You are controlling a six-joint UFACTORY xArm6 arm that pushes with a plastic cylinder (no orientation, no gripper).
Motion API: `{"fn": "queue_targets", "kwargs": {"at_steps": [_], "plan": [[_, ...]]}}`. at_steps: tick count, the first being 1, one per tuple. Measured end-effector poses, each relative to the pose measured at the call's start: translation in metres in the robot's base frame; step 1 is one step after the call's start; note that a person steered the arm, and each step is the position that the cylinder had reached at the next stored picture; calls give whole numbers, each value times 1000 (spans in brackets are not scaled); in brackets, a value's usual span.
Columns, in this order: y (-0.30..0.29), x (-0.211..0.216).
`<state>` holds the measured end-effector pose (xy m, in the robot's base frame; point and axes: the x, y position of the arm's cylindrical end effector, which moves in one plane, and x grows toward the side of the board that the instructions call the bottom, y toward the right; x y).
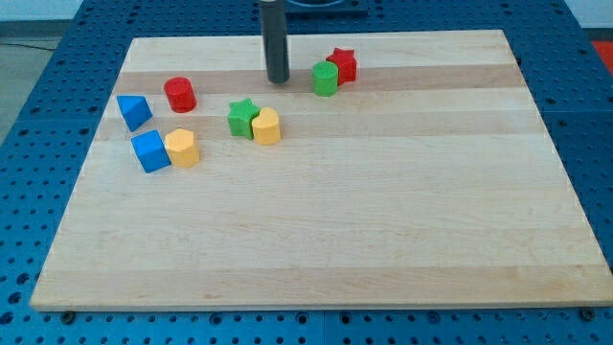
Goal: Push the green star into the green circle
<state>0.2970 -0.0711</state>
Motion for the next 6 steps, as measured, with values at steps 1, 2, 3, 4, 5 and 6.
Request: {"fn": "queue_targets", "kwargs": {"at_steps": [1,2,3,4,5,6], "plan": [[-19,37],[-54,64],[-78,68],[-85,83],[-85,112],[-85,127]]}}
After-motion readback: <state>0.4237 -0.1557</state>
